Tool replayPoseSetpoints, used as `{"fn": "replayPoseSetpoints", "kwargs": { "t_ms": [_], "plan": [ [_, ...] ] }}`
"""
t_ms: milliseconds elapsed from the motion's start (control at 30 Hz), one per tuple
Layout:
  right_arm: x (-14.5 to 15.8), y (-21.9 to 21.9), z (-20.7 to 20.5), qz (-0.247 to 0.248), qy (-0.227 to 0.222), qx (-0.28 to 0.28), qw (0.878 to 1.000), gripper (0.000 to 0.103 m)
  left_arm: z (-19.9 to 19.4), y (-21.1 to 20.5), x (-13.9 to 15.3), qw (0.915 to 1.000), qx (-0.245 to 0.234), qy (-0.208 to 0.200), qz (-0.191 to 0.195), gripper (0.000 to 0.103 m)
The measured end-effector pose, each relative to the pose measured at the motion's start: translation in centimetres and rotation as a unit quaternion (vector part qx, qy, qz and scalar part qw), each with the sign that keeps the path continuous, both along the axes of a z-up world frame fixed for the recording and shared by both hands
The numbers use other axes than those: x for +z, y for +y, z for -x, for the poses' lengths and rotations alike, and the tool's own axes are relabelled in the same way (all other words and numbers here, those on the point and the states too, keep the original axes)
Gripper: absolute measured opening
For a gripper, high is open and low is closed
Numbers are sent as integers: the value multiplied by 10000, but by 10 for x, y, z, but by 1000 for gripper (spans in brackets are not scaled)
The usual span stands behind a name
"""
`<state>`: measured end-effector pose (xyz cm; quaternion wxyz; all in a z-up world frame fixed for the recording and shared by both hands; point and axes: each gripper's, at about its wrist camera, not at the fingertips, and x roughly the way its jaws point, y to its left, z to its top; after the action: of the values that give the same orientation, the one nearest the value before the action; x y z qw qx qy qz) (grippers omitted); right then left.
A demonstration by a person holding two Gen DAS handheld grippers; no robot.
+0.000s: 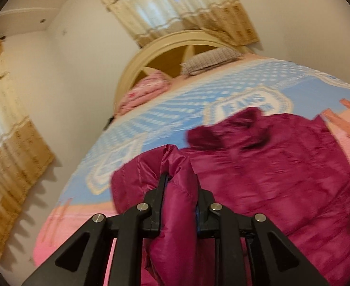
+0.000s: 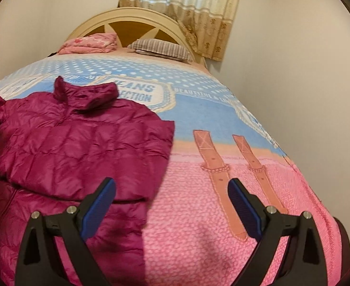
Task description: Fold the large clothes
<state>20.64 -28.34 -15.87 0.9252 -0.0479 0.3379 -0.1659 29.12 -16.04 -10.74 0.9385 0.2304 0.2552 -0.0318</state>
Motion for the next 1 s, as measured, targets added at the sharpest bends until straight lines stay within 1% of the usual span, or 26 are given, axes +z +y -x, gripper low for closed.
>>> {"fn": "replayPoseSetpoints", "kwargs": {
  "t_ms": [67,100,133,167,200,233,267,300,367,467,600,700,767,867,933,967,1000],
  "plan": [
    [-4,-8,1,-39,30,-50,10000,96,-4,-25,-10,9998,-89,179,79,36],
    [-5,-11,1,-53,44,-65,10000,96,-7,-35,-14,9996,-120,245,117,54],
    [-8,-14,1,-78,72,-90,9999,96,-7,-43,-17,9993,-188,265,208,68],
    [-11,-17,1,-108,101,-113,9998,96,-6,-49,-17,9991,-242,221,278,71],
    [-12,-19,1,-124,116,-125,9998,96,-4,-54,-17,9989,-291,179,323,78],
    [-15,-22,2,-144,134,-143,9997,96,-3,-60,-16,9985,-362,161,374,87],
    [-16,-23,2,-157,142,-152,9997,96,-1,-63,-15,9982,-404,139,412,92],
    [-18,-25,3,-175,156,-168,9996,96,-1,-63,-14,9982,-415,112,430,94],
    [-19,-27,3,-236,174,-184,9994,96,1,-61,-10,9981,-415,64,451,94],
    [-14,-27,3,-461,94,-132,9988,96,-2,-37,-4,9981,-237,-32,576,94],
    [4,-12,-4,-821,-133,150,9964,96,-22,14,-14,9979,354,-55,542,94],
    [15,10,-16,-1097,-193,489,9926,96,-42,58,-25,9946,877,130,542,94],
    [21,29,-28,-1262,-187,729,9891,96,-53,84,-30,9907,1159,289,658,94],
    [18,55,-49,-1500,-88,1042,9831,96,-65,105,-38,9857,1496,387,669,94],
    [10,69,-63,-1747,68,1210,9771,96,-68,111,-43,9843,1548,443,718,94],
    [3,76,-72,-1839,238,1266,9745,93,-69,113,-45,9840,1556,463,736,94],
    [-4,81,-79,-1853,401,1285,9734,86,-69,112,-47,9840,1557,476,730,94]
  ]
}}
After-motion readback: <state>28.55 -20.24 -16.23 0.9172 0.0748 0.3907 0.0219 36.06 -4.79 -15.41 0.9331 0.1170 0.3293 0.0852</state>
